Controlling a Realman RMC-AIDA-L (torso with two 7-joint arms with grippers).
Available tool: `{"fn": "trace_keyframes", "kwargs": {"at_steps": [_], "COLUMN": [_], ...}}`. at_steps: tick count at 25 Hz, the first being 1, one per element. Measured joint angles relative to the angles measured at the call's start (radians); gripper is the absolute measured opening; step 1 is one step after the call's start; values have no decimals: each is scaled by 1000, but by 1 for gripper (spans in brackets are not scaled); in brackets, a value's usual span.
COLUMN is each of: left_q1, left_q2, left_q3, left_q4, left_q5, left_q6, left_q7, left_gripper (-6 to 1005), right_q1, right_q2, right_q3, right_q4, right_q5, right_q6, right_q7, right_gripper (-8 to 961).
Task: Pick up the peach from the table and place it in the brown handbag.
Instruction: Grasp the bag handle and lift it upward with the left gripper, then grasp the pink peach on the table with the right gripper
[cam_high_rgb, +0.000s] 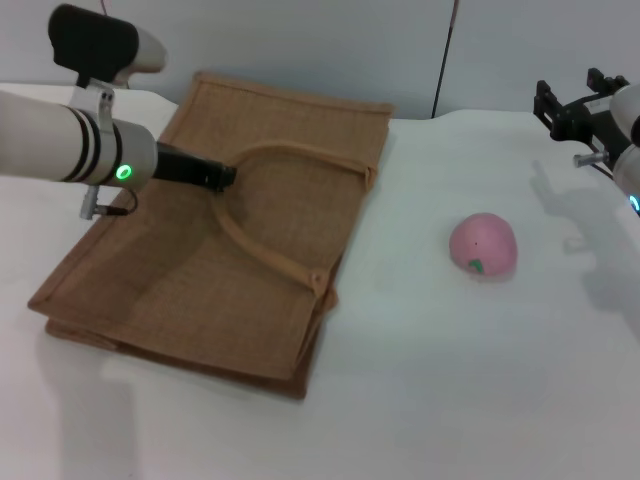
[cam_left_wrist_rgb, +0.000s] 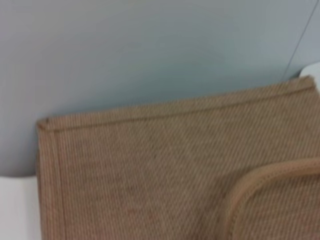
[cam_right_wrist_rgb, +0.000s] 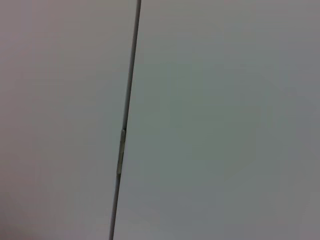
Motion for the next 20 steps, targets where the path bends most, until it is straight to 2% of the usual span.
{"fn": "trace_keyframes", "kwargs": {"at_steps": [5,12,16,20], "left_q1": [25,105,140,159], "left_q2": [-2,-5,-5,-4], "left_q3": [-5,0,2,2], "left_q4": [131,473,617,727], "left_q5": [-4,-43,-41,-35], "left_q6": [-103,-355,-432,-502], "left_q7": [-10,-82,-117,-145], "left_gripper": [122,122,122,123], "right_q1": [-3,-4,-42,-88], "right_q2": [-1,-2,-7,-26], "right_q3": [0,-14,-44,-42], "right_q4": [2,-28,-146,-322], "right_q5": [-1,-3,-3,-3], "right_q6": [9,77,129,268], "right_q7": [-6,-75,-126,-221], "right_gripper": [665,666,667,668]}}
